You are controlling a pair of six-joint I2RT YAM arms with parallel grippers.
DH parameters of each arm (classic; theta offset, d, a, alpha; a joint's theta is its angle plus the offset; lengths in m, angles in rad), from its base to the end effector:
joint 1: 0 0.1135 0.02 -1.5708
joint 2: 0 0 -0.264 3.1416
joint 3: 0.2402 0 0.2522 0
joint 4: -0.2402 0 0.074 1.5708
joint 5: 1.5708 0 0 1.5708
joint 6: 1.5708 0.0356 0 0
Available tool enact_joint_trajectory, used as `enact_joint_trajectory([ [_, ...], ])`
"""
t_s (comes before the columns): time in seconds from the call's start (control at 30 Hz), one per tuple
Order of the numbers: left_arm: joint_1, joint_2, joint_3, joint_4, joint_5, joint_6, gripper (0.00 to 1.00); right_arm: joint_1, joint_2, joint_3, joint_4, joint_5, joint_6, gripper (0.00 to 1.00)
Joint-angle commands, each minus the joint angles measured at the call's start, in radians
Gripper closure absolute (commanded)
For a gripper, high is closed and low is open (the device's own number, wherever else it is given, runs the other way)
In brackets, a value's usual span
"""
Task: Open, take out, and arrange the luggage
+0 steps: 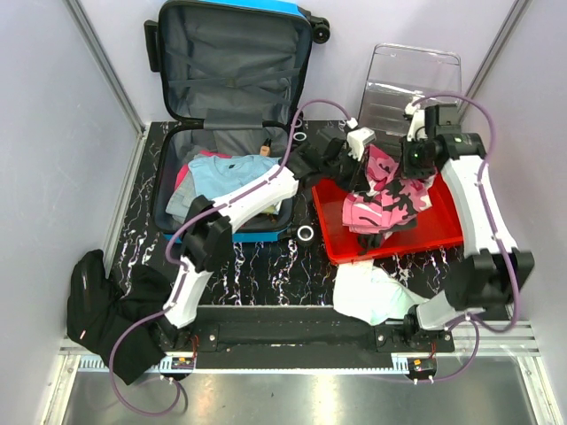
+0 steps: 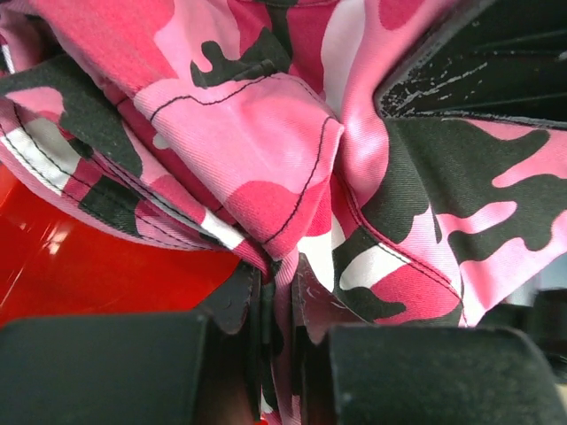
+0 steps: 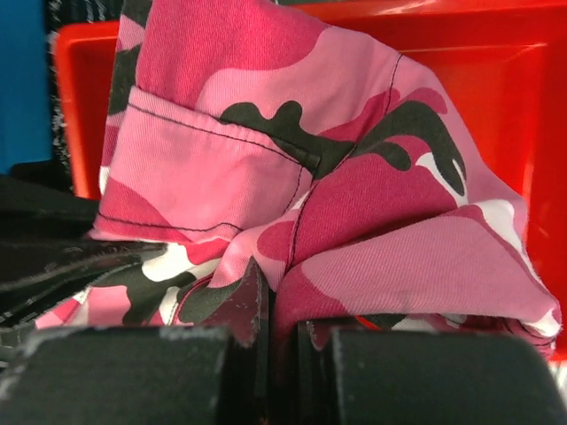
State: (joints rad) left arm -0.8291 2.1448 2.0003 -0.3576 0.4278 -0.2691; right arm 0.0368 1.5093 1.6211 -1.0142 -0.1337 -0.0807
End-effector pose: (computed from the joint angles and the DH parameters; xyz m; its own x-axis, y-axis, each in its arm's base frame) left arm 0.3321 -0.3843 0.3081 -0.5571 0.2500 -0.7919 0.7971 0.4284 -0.4255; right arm 0.3079 0.0161 0.3782 -0.7721 -0.1084 -0.6261 -0.1818 0.9818 0.0543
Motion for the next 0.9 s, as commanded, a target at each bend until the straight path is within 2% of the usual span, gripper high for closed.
enact_joint_trajectory([
  [0.0, 0.004, 0.017, -0.023, 0.089, -0.001, 0.028, 1.00, -0.003, 0.078, -0.016, 0.244, -0.063, -0.024, 1.00],
  [0.17, 0.045, 0.000, -0.178, 0.134, -0.034, -0.018, 1.00, -0.002, 0.107, -0.127, 0.376, -0.086, 0.009, 1.00],
  [0.3, 0.065, -0.023, -0.281, 0.144, -0.047, -0.064, 1.00, 0.006, 0.132, -0.204, 0.416, -0.092, 0.006, 1.00],
  [0.4, 0.065, -0.036, -0.336, 0.143, -0.066, -0.090, 1.00, 0.005, 0.149, -0.250, 0.431, -0.072, 0.015, 0.88],
  [0.53, 0.065, -0.033, -0.357, 0.132, -0.072, -0.131, 0.98, 0.005, 0.158, -0.270, 0.422, 0.033, 0.048, 0.61],
  [0.6, 0.065, -0.030, -0.351, 0.112, -0.067, -0.134, 0.90, 0.006, 0.166, -0.262, 0.382, 0.104, 0.074, 0.44],
  [0.63, 0.067, -0.031, -0.350, 0.106, -0.063, -0.131, 0.87, 0.005, 0.169, -0.257, 0.364, 0.182, 0.102, 0.39],
  [0.67, 0.065, -0.034, -0.347, 0.098, -0.070, -0.127, 0.79, 0.003, 0.170, -0.250, 0.330, 0.210, 0.116, 0.34],
  [0.73, 0.065, -0.043, -0.341, 0.082, -0.092, -0.107, 0.71, 0.003, 0.172, -0.244, 0.296, 0.284, 0.125, 0.30],
  [0.77, 0.065, -0.046, -0.333, 0.074, -0.103, -0.096, 0.62, 0.002, 0.172, -0.233, 0.284, 0.301, 0.131, 0.29],
  [0.87, 0.064, -0.065, -0.296, 0.033, -0.149, -0.033, 0.52, 0.000, 0.170, -0.190, 0.238, 0.371, 0.139, 0.28],
])
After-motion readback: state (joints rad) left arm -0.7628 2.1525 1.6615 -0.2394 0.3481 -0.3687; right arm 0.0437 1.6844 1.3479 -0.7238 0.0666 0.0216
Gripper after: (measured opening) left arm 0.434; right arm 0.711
